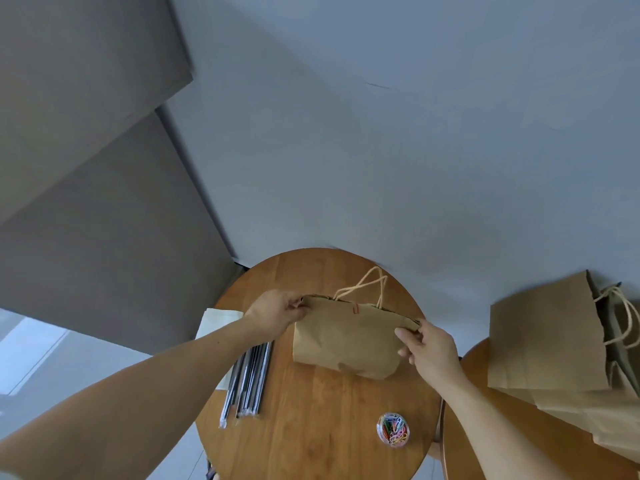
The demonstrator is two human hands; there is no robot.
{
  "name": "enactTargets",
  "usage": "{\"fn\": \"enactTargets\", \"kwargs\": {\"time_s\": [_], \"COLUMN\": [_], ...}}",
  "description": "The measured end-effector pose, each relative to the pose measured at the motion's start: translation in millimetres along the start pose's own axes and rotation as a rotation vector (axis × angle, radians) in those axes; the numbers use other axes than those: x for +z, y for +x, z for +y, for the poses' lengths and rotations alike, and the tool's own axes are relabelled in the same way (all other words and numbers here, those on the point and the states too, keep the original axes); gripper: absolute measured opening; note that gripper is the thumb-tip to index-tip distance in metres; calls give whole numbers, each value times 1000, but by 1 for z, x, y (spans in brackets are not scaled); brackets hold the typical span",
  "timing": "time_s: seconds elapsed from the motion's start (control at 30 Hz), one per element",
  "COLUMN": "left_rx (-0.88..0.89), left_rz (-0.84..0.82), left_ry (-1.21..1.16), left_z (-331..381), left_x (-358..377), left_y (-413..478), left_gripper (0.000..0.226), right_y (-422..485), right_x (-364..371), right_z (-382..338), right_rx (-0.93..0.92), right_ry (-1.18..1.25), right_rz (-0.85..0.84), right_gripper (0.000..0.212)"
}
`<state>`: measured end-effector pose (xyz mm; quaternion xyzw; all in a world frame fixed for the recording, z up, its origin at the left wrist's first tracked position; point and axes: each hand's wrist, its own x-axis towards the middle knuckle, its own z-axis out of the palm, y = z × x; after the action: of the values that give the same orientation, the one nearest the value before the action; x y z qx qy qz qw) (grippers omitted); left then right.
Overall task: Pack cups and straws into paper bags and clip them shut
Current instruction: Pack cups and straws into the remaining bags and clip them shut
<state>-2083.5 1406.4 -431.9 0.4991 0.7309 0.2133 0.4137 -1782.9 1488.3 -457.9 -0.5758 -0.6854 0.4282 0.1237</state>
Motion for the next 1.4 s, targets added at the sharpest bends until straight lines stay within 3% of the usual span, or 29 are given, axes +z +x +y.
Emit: {"fn": "enactTargets", "kwargs": {"time_s": [0.37,0.53,0.87,1.1,1.4], "left_rx": [22,139,363,513,479], "left_rz": [315,495,737,968,1334], "left_ry": [-305,-296,-550,-538,-438], "left_z": [52,69,82,74,36], "left_x": [-84,-143,-267,-359,-470], "left_y": [-76,-127,-264,-364,-428], "left_gripper": [13,9,18,17,21], "right_y": [-17,-45,-141,-203,-214], "right_x": [-18,-24,-10,18,85], "right_z": [-131,-215,-395,-519,-658], "right_rx": [-250,-373,-605,-747,-960], "right_ry": [251,251,425,589,567], "right_rz": [317,438,597,525,278], "right_gripper": [8,13,13,12,12]}}
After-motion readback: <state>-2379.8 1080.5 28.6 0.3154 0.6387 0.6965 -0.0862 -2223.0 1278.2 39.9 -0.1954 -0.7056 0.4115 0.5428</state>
